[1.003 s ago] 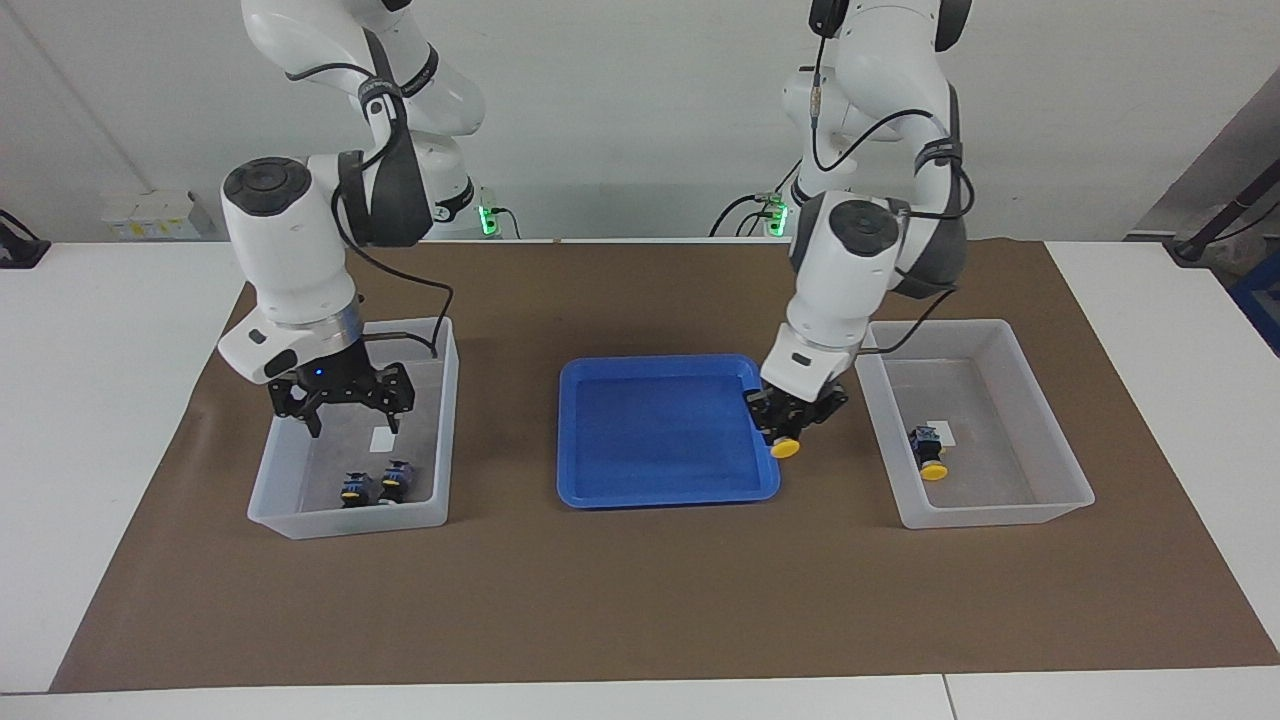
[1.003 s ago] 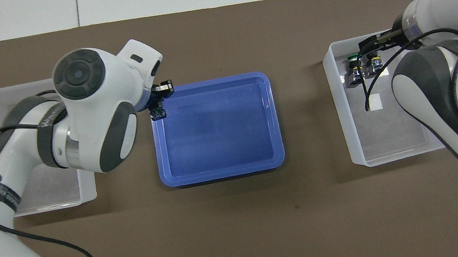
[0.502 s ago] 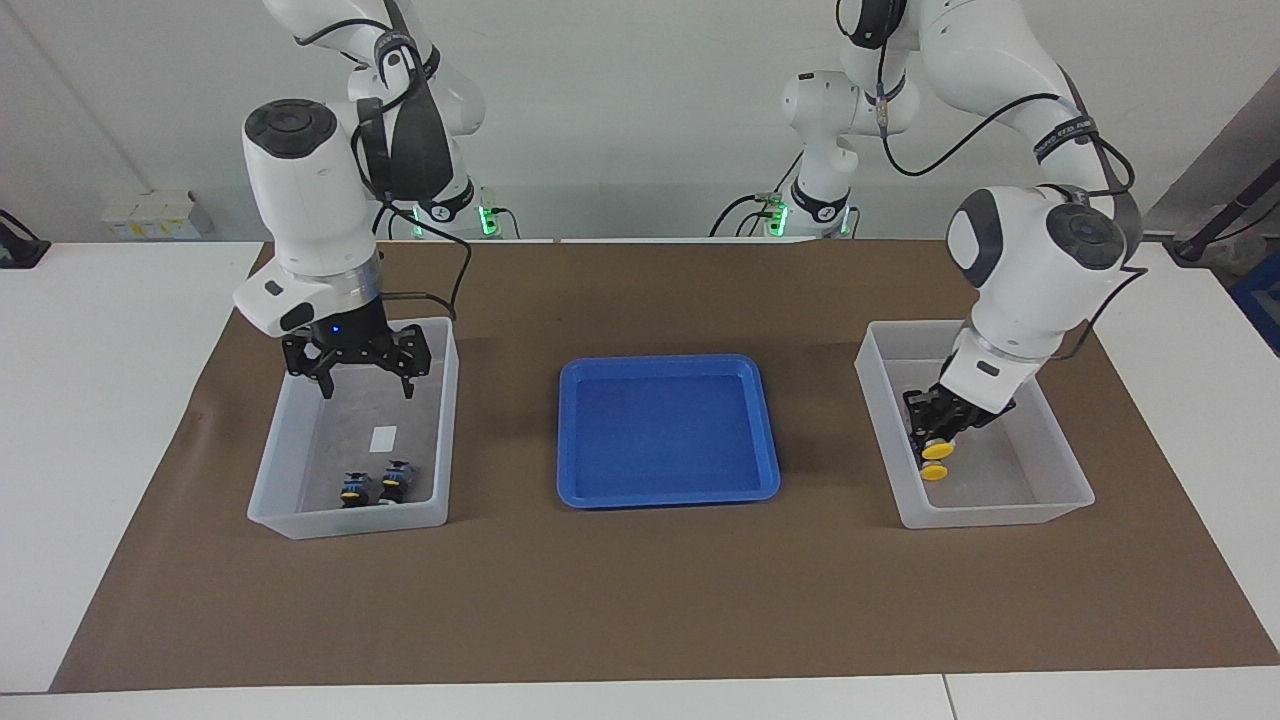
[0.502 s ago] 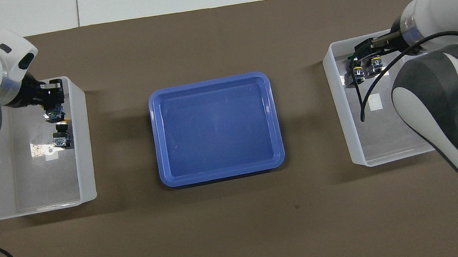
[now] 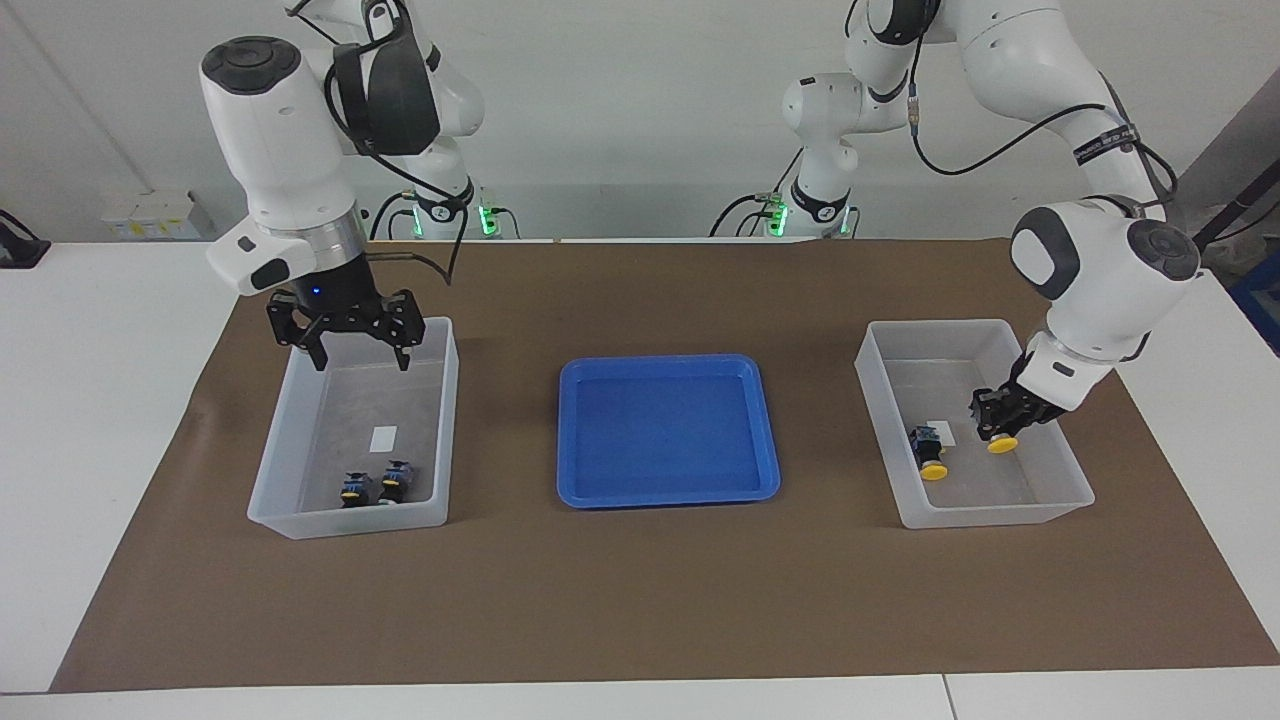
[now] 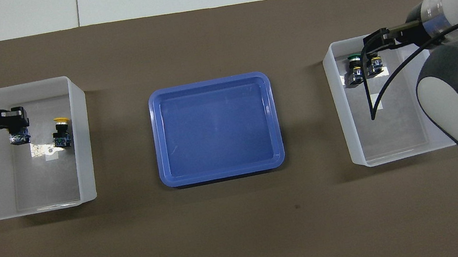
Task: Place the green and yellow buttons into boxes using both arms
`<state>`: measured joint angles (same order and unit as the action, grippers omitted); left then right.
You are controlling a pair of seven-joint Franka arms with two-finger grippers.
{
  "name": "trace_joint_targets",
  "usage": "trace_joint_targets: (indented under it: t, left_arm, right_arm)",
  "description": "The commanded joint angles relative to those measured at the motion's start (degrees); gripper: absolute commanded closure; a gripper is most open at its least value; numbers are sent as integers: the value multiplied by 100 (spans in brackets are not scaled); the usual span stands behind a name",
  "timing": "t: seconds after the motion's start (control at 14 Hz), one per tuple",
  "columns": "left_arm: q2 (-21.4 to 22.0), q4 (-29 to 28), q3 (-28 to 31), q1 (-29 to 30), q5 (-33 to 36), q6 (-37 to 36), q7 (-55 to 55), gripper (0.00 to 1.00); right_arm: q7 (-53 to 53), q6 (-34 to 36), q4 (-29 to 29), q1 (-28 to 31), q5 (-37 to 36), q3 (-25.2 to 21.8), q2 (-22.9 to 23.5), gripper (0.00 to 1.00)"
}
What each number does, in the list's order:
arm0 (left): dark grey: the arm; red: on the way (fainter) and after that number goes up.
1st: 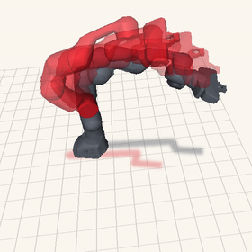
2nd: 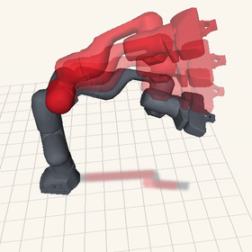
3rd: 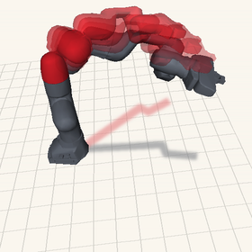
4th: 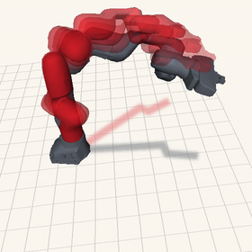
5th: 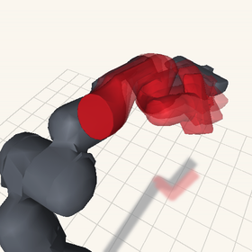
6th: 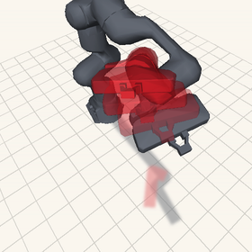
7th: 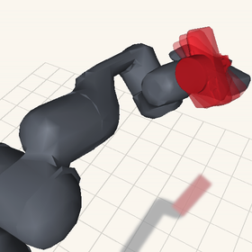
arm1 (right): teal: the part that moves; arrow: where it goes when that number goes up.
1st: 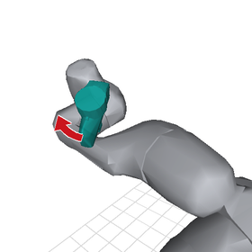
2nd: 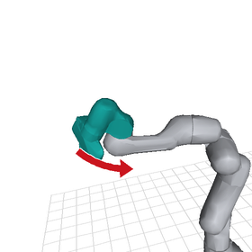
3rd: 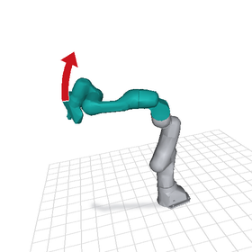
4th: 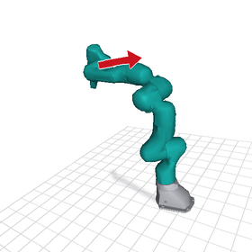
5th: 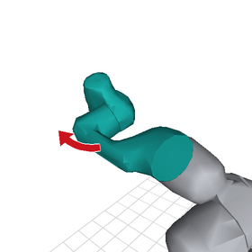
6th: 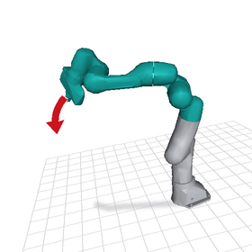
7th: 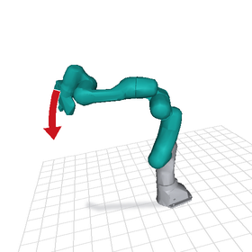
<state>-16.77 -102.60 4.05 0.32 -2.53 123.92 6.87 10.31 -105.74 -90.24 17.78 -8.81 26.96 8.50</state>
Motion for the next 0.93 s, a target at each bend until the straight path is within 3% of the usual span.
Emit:
trace_joint_targets:
  t: [0.0,0.29,0.36,0.43,0.5,0.65,0.86]
  left_arm:
    - [376,-1006,-45,153,-72,746,104,100]
    - [271,-1420,-45,170,-72,1335,182,98]
    - [227,-1430,-45,162,-72,1372,252,89]
    - [218,-1421,-45,162,-72,1363,288,72]
    - [209,-1377,-45,144,-72,1346,288,61]
    - [174,-1229,-45,118,-28,1267,288,28]
    - [25,-624,-53,56,-10,698,288,22]
  right_arm:
    - [24,280,-20,130,187,81,-243,0]
    - [24,659,-29,-80,196,-67,-462,0]
    - [15,746,-29,-351,196,-399,-515,0]
    - [15,782,-29,-650,204,-742,-533,0]
    - [15,783,-29,-818,257,-945,-594,0]
    - [24,800,-20,-1082,354,-1192,-647,0]
    - [-20,923,-29,-1566,467,-1807,-726,0]
